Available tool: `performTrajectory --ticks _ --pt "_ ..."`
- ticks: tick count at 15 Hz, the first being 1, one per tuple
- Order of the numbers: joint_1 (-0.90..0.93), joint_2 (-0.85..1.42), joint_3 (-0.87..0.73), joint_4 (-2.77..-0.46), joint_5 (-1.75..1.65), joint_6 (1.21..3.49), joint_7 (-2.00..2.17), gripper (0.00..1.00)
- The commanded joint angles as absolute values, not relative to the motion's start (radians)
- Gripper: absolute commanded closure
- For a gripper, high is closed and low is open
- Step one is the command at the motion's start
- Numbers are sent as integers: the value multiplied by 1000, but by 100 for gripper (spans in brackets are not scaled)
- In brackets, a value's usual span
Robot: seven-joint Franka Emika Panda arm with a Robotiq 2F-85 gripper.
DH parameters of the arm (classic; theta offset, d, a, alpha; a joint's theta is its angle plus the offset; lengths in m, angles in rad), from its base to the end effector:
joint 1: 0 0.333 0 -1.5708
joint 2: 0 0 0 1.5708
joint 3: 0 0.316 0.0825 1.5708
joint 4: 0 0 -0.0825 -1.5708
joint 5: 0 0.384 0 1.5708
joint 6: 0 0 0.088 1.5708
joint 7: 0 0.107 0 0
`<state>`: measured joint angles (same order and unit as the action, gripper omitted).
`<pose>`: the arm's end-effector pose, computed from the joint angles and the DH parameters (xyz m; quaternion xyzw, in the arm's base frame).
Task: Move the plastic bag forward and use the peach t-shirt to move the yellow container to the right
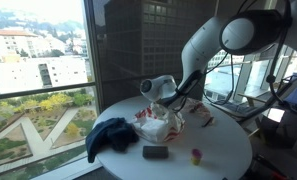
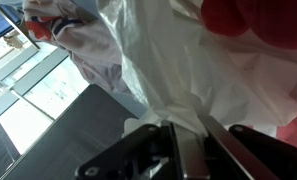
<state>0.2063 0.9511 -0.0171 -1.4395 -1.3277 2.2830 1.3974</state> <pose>0.7078 0.1146 0.1217 0.8875 -0.0905 0.2898 0.3466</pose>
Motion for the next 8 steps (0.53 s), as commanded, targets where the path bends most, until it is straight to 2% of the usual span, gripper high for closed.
performTrajectory --ticks 1,8 --pt "232 1086 -50 -1195 -1338 2216 1368 89" --pt "226 1222 -94 -875 -1315 2154 1320 89"
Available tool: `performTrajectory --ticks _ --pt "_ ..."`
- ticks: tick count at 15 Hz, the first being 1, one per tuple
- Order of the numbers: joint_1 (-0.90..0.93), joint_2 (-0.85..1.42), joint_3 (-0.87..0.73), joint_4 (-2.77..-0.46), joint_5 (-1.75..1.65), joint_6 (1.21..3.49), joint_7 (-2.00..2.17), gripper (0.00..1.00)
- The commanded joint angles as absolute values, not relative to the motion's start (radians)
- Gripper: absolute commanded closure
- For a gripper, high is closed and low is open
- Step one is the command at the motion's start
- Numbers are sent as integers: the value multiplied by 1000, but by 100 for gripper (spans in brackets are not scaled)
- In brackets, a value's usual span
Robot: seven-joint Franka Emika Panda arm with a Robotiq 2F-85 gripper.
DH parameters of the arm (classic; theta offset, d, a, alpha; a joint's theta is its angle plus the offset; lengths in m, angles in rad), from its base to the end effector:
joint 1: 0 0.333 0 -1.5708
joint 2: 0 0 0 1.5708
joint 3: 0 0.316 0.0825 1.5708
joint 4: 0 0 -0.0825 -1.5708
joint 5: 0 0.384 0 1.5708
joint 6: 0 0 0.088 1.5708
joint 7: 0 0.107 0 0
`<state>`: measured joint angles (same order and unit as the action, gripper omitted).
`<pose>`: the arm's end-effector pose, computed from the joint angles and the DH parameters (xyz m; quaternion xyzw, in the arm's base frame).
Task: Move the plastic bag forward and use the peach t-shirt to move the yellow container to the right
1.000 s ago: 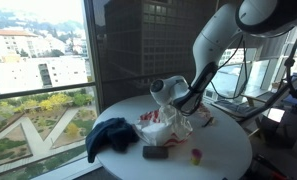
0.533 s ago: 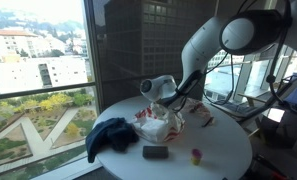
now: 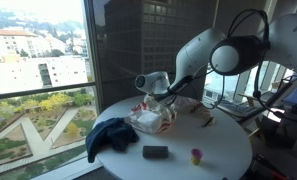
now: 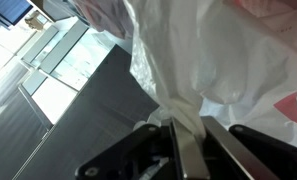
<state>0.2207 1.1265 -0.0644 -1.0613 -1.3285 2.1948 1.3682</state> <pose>0.7801 0.1070 0.1579 0.8415 -0.1301 0.3638 0.3777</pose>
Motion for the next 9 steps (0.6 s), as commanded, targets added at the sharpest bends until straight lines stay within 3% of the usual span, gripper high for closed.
performTrajectory --ticks 1,2,3,4,9 --pt "227 1238 -106 -839 -1320 2145 1318 89" --pt "226 1255 -115 -804 -1318 2138 1311 89" --pt "223 1268 -119 -778 -1310 2127 1302 64" --pt "221 1279 -124 -757 -1303 2120 1299 63" --pt "214 1297 -132 -717 -1253 2064 1239 27"
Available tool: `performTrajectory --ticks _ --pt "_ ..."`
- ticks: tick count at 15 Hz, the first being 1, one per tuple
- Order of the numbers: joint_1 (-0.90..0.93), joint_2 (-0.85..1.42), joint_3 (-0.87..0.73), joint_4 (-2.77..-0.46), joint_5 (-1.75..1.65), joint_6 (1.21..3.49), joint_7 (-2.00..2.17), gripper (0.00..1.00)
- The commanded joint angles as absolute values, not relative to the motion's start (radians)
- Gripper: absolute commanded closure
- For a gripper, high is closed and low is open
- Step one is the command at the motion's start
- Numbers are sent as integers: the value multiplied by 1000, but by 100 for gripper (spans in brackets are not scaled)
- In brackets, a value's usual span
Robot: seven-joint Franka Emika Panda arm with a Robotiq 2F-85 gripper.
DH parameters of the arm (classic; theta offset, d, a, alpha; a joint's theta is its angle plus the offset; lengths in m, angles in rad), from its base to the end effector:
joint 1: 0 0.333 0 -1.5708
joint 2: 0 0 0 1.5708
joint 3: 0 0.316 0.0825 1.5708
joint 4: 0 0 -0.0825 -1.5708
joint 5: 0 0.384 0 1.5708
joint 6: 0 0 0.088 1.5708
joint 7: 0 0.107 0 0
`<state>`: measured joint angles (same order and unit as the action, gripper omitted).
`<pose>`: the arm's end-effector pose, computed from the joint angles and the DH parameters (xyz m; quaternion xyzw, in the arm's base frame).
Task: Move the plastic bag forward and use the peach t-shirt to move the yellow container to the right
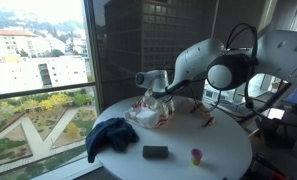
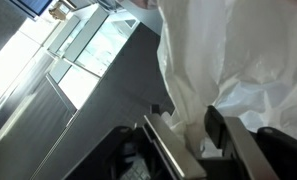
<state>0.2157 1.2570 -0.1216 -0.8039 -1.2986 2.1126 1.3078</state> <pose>0.8116 0.0823 0.1796 0.8055 -0.1572 0.3896 0.4180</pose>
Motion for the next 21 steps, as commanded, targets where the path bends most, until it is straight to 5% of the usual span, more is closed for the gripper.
performTrajectory --ticks 1,4,11,21 --pt "211 1278 -125 -734 -1230 2048 1219 18" --pt "183 1187 -68 -804 -1170 2015 1140 0" --pt "30 1025 107 -887 -888 1961 808 0" --pt "-77 1123 -157 -855 -371 1887 658 0"
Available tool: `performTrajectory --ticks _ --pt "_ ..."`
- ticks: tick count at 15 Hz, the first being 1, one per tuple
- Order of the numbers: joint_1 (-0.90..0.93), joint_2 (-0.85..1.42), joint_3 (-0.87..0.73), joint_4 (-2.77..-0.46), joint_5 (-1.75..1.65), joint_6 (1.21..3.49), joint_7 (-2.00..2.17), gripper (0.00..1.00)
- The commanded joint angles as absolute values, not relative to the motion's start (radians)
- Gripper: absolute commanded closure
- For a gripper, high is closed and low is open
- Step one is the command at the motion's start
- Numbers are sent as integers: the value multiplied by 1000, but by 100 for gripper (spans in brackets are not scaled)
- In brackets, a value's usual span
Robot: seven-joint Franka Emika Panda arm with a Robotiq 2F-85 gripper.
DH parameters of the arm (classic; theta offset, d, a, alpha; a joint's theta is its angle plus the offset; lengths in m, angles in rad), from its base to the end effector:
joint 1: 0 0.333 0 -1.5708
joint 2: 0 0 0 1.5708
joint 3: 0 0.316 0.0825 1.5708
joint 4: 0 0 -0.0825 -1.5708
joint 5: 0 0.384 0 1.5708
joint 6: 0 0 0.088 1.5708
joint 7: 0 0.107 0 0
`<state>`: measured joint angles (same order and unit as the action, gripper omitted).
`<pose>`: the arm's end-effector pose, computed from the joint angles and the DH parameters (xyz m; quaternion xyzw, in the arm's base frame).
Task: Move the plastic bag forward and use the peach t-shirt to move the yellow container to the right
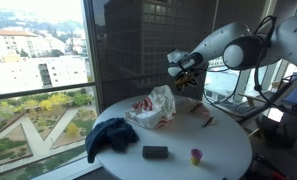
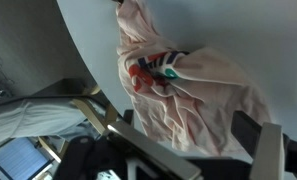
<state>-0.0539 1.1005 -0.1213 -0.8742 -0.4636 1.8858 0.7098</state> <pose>0.7766 -0.1303 0.2270 0.9111 -0.3102 0.0351 0.2690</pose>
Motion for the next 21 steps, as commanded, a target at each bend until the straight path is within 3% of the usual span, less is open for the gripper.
performTrajectory --ticks 1,19,20,21 --pt "-117 1124 -109 -861 -385 1887 656 0" --pt "-282 1178 49 -999 -347 2122 437 0" --pt "-284 1180 50 -1006 -357 2135 428 25" --pt "-287 1181 56 -1010 -359 2143 412 26"
